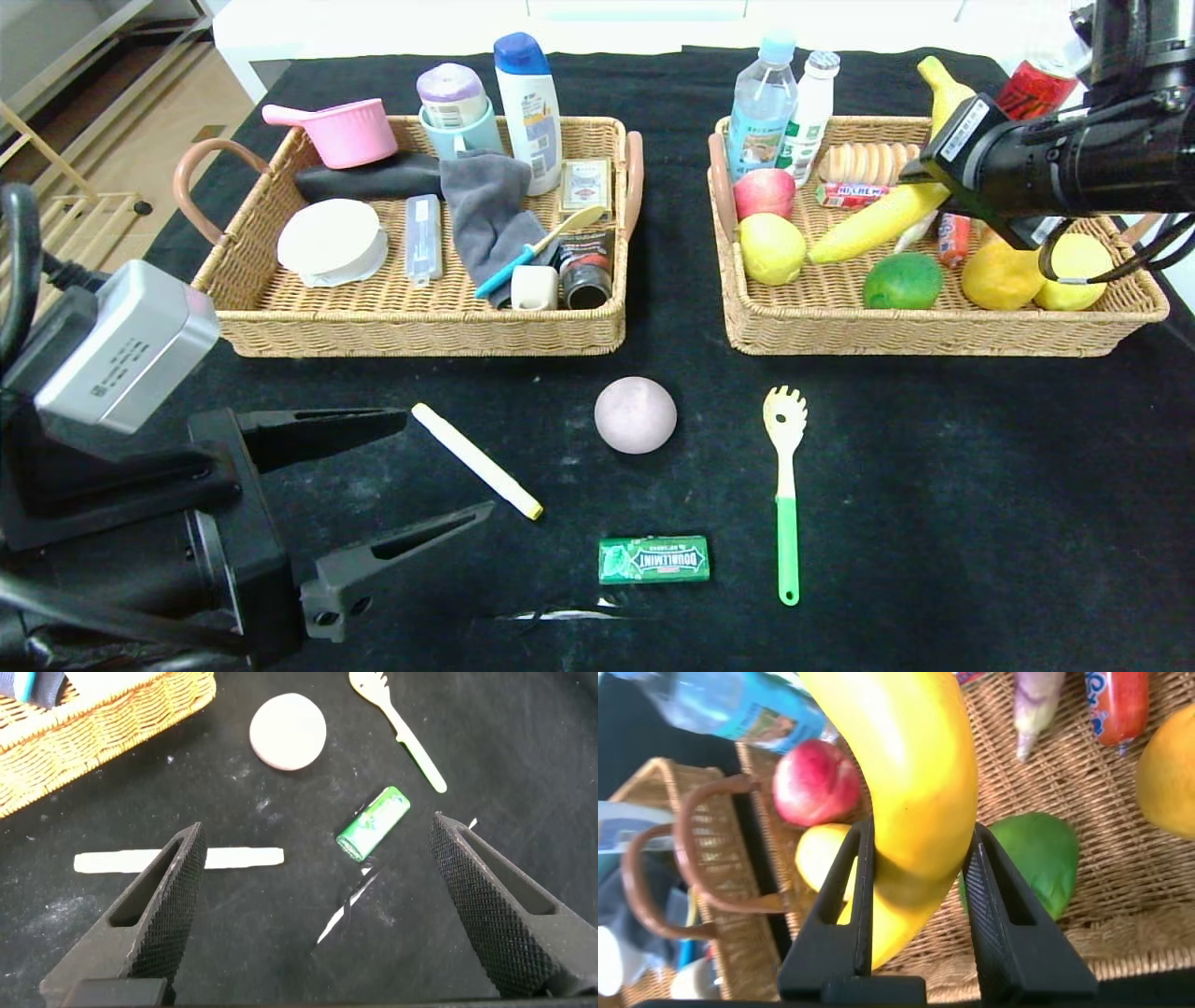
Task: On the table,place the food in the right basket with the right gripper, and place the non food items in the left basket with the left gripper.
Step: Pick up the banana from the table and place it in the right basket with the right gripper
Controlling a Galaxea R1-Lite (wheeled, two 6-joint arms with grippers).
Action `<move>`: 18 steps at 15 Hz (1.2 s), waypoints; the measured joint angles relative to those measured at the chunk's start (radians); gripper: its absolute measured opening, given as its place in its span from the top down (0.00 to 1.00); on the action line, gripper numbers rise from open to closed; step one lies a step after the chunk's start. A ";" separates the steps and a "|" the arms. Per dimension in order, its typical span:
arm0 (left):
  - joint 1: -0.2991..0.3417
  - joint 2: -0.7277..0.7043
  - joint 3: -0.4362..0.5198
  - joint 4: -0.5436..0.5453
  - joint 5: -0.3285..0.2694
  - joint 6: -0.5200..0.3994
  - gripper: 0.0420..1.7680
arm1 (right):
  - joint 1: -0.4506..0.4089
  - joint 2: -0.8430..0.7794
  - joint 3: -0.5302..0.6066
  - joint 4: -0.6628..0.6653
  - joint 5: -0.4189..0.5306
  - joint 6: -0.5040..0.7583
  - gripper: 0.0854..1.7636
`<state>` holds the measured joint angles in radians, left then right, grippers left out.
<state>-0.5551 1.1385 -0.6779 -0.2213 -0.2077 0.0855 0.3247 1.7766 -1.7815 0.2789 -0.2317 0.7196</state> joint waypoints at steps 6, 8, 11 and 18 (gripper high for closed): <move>0.000 -0.007 -0.002 0.000 0.000 0.000 0.03 | -0.001 0.037 -0.006 -0.026 -0.007 -0.013 0.63; 0.000 -0.008 0.000 0.000 0.000 0.000 0.03 | -0.001 0.040 -0.004 -0.026 -0.019 -0.013 0.49; 0.000 -0.009 0.000 0.001 0.000 0.000 0.03 | 0.003 0.044 -0.001 -0.026 -0.061 -0.016 0.35; 0.001 -0.012 -0.003 -0.001 0.000 0.000 0.03 | 0.019 0.042 0.000 -0.020 -0.063 -0.037 0.16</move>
<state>-0.5536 1.1266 -0.6806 -0.2221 -0.2077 0.0855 0.3438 1.8183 -1.7815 0.2591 -0.2943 0.6821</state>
